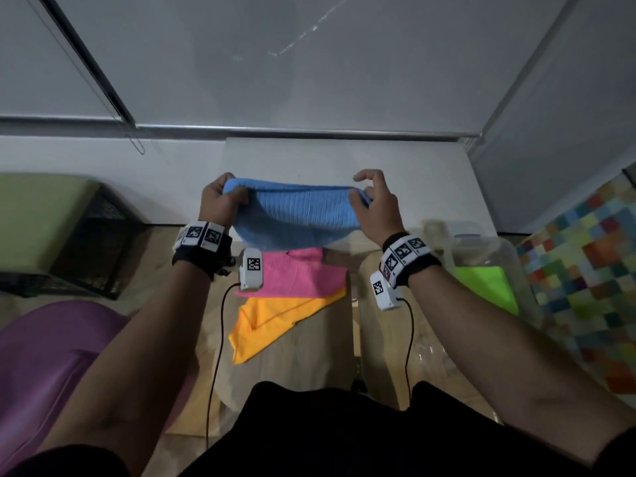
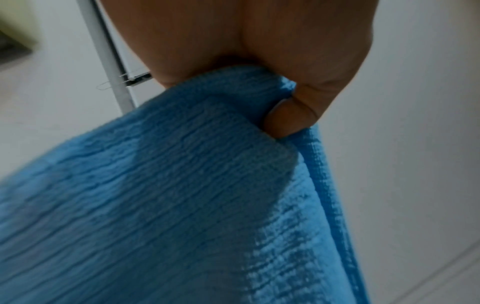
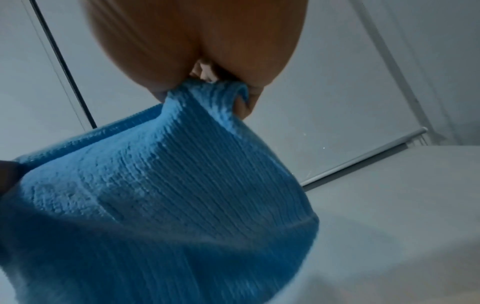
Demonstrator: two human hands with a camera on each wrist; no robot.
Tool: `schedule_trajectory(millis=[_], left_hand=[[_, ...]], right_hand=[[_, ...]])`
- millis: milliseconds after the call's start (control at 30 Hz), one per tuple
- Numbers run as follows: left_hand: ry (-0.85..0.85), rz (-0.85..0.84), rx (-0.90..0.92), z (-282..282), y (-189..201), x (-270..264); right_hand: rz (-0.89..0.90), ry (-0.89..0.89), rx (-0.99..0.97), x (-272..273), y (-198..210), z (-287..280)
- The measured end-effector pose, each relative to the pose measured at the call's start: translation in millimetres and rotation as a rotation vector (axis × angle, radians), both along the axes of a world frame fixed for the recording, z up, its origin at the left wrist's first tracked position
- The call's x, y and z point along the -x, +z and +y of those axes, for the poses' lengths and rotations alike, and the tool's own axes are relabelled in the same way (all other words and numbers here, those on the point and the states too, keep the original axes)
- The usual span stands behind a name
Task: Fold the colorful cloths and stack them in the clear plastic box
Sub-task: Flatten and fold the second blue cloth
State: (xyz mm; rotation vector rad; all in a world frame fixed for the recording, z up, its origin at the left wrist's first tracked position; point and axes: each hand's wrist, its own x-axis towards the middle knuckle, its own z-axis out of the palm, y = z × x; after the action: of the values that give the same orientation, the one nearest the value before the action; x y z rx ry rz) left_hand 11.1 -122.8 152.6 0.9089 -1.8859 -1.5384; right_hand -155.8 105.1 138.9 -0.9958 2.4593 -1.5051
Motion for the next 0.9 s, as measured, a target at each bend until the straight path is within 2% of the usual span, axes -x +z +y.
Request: schedule_trajectory(millis=[67, 133, 200, 267, 400, 500, 667, 767, 900], left_hand=[[-0.014, -0.034, -0.022, 9.4, -16.8, -15.5], [-0.033, -0.157, -0.06, 19.9, -46.8, -37.7], [-0.115, -0.329, -0.087, 28.1, -87.0, -62.7], [-0.235, -0.584, -0.068, 39.9, -125.4, -90.3], [-0.355, -0.927, -0.136, 68.1, -188.5, -138.7], [-0.399, -1.113, -0.167, 84.7, -207.7, -167.1], [-0.463, -1.204, -0.226, 90.1, -216.8, -188.6], [-0.389, -1.154, -0.292, 84.4, -222.8, -188.5], [-0.177, -1.038, -0.334, 64.0, -230.0, -175.4]], right_hand=[[-0.089, 0.064, -0.101, -11.1, -15.0, 11.5], [-0.208, 0.205, -0.326, -26.0, -41.7, 25.2], [-0.239, 0.364, -0.6, -44.4, -78.7, 38.7], [-0.208, 0.482, -0.817, -66.4, -116.9, 54.3], [-0.234, 0.524, -1.151, -96.0, -166.1, 86.2], [-0.334, 0.587, -1.208, -107.8, -181.2, 101.4], [-0.447, 0.577, -1.232, -108.9, -185.5, 104.8], [-0.555, 0.373, -1.069, -106.9, -193.8, 102.1], [-0.607, 0.094, -0.854, -100.3, -201.5, 87.3]])
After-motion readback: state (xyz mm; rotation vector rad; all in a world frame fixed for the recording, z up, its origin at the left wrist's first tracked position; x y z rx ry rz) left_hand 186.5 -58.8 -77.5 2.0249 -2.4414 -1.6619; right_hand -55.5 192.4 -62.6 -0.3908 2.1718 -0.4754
